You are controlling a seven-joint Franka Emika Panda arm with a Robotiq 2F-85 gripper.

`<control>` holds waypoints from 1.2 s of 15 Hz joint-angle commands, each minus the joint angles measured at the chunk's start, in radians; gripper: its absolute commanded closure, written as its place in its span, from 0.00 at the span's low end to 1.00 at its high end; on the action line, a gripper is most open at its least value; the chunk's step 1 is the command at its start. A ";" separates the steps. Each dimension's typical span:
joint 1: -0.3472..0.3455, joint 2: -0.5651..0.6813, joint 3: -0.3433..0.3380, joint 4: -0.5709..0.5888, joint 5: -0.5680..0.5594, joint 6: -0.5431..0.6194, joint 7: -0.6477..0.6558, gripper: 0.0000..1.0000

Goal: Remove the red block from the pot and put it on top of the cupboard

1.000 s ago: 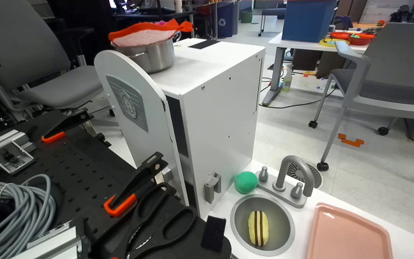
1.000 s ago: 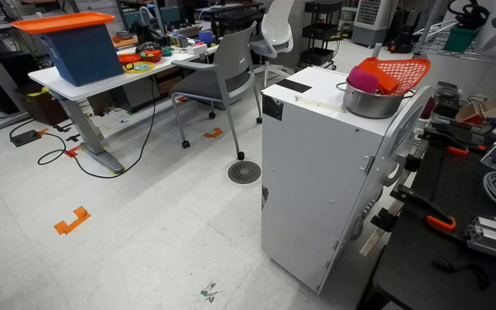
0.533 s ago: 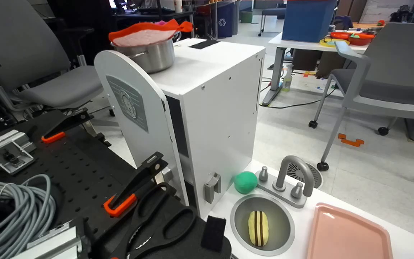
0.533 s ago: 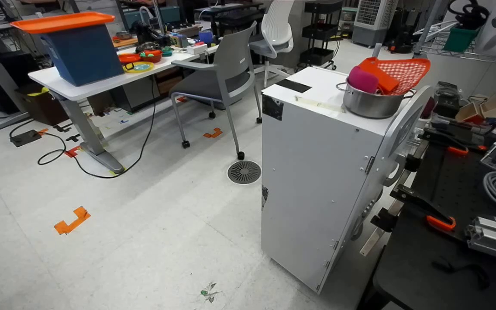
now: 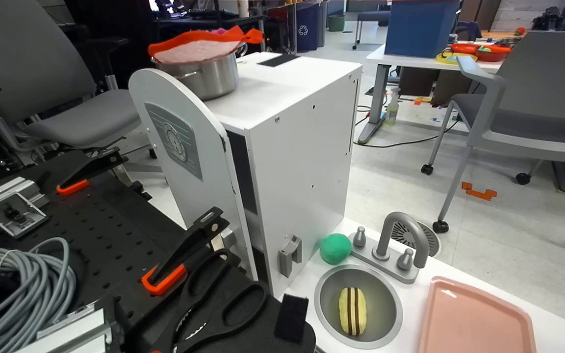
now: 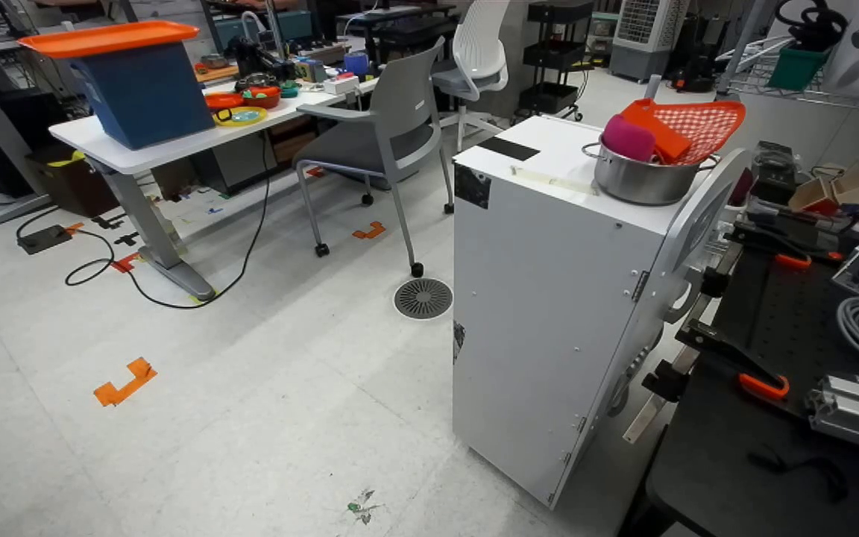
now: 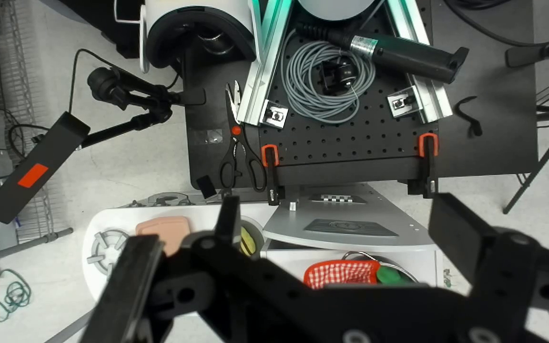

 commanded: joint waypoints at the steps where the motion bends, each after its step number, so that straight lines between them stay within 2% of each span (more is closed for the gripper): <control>1: 0.014 -0.003 -0.011 -0.001 -0.005 0.006 -0.004 0.00; 11: -0.006 0.039 -0.044 0.100 0.005 0.129 0.020 0.00; 18: -0.054 0.154 -0.089 0.194 0.006 0.200 0.078 0.00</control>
